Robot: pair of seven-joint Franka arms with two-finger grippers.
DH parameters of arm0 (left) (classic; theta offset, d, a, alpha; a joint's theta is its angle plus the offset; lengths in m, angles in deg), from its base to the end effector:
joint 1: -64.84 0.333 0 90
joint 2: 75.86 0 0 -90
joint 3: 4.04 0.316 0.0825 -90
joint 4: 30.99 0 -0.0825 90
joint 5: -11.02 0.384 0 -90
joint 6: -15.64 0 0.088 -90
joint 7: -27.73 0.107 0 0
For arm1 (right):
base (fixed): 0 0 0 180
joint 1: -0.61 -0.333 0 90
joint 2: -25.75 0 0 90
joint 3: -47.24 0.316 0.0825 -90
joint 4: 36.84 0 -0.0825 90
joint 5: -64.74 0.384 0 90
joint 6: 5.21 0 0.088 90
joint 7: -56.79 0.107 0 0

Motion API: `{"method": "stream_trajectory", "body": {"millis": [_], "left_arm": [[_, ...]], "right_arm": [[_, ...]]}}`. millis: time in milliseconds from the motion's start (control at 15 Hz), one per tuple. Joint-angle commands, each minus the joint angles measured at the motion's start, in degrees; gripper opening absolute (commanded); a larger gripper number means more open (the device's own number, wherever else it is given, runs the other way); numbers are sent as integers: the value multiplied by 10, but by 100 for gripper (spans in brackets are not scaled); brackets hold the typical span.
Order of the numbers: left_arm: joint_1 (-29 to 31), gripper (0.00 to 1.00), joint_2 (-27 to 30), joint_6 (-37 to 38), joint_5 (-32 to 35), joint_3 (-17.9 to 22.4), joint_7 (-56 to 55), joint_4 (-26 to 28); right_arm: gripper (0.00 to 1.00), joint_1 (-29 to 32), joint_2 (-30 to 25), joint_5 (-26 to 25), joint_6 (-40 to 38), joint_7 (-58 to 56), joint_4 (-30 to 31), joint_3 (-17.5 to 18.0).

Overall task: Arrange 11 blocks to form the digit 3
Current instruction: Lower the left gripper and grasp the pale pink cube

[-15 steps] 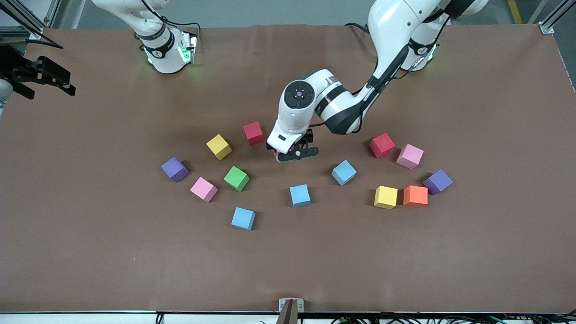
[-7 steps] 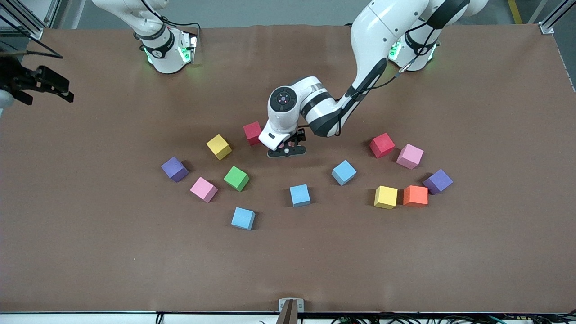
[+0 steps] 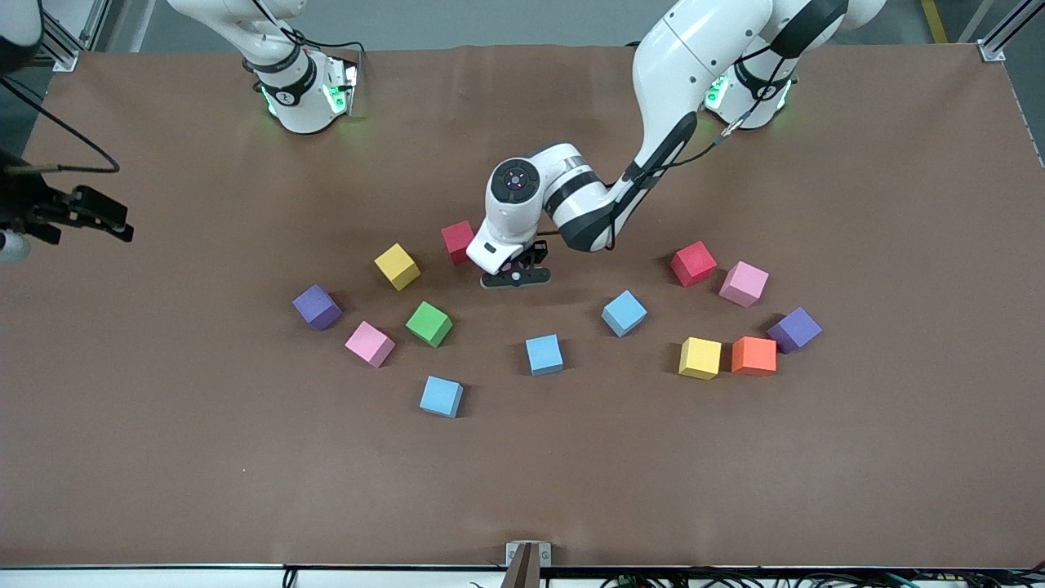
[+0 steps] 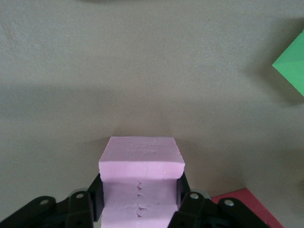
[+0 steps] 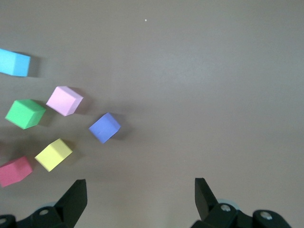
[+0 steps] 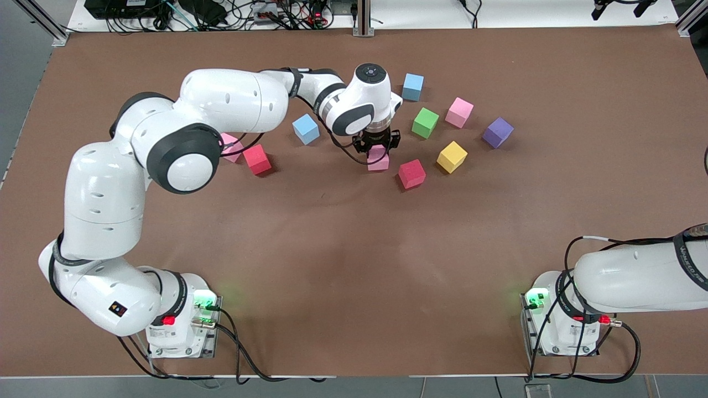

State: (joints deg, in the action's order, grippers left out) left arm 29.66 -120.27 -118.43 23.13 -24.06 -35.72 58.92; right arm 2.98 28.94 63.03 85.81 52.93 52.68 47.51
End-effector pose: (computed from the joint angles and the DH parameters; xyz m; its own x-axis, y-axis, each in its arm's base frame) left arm 0.4343 -0.5554 0.2094 0.9940 0.0956 -0.0530 0.0997 -0.9916 0.0822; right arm 0.5717 -0.0242 0.5987 0.9990 0.0312 -0.0314 0.0321 -0.9991 0.0275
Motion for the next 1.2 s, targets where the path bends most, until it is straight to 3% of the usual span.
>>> {"method": "stream_trajectory", "body": {"millis": [0,133,467,667,1134], "left_arm": [[-6,41,-4,-1,13,2,-5,8],[-14,41,1,3,13,-1,2,28],[-54,41,20,30,13,-5,-12,63],[-59,41,33,68,13,-36,-44,66],[-60,41,42,65,13,-51,-57,90]], "right_arm": [[100,9,17,-12,10,-7,-4,6],[100,12,47,-10,11,-8,-5,6],[100,5,46,-3,3,35,4,9],[100,-11,45,1,5,103,6,13],[100,-58,45,52,-7,183,26,12]]}}
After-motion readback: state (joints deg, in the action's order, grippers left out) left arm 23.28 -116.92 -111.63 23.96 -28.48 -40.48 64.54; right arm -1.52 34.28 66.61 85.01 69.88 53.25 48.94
